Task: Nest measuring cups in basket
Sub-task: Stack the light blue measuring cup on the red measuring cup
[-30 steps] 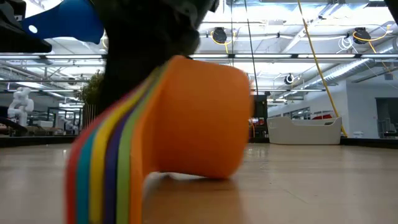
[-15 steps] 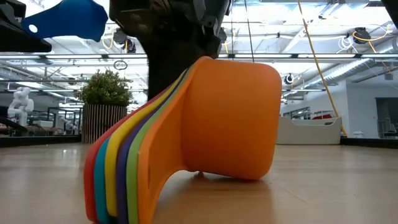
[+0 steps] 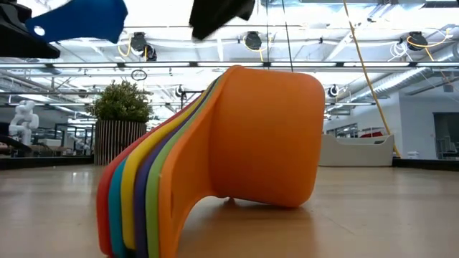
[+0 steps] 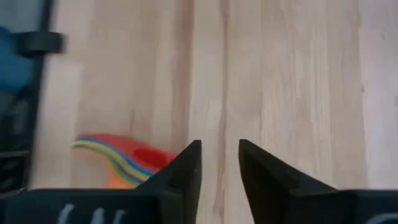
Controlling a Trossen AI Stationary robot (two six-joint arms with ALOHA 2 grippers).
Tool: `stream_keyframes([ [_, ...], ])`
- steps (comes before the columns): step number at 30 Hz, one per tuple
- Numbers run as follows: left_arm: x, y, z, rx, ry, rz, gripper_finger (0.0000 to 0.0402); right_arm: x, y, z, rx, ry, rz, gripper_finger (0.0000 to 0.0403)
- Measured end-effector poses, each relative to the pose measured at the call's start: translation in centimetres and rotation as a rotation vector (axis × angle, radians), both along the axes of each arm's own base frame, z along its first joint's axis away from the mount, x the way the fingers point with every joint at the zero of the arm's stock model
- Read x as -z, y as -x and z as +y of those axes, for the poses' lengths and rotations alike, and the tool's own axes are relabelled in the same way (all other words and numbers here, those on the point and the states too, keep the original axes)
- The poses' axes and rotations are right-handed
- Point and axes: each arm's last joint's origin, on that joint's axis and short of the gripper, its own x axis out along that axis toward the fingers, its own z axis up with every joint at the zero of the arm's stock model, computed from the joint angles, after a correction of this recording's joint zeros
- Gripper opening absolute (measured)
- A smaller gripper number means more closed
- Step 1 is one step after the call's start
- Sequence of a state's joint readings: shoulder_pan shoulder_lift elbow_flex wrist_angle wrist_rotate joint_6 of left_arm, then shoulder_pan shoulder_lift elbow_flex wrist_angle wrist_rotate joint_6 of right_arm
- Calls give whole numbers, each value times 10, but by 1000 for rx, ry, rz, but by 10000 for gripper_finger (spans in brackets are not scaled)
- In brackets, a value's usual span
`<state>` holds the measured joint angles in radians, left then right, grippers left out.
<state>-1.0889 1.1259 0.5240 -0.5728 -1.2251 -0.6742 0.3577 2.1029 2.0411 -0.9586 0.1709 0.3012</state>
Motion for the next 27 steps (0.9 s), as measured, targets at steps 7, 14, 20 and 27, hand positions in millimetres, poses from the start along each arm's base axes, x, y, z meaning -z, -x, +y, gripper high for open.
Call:
stream_keyframes([
  [7,1,-4,3,-62,109,-23,1,-9,-2,-15,-147,-188,43,161],
  [14,2,-12,13,-148,95,-28,1,23,-9,-10,-296,-229,162,204],
  [20,3,-21,29,-251,68,-4,1,23,-11,-13,-407,-235,150,218],
  [27,4,-31,40,-335,66,0,1,33,-14,-10,-578,-339,158,247],
])
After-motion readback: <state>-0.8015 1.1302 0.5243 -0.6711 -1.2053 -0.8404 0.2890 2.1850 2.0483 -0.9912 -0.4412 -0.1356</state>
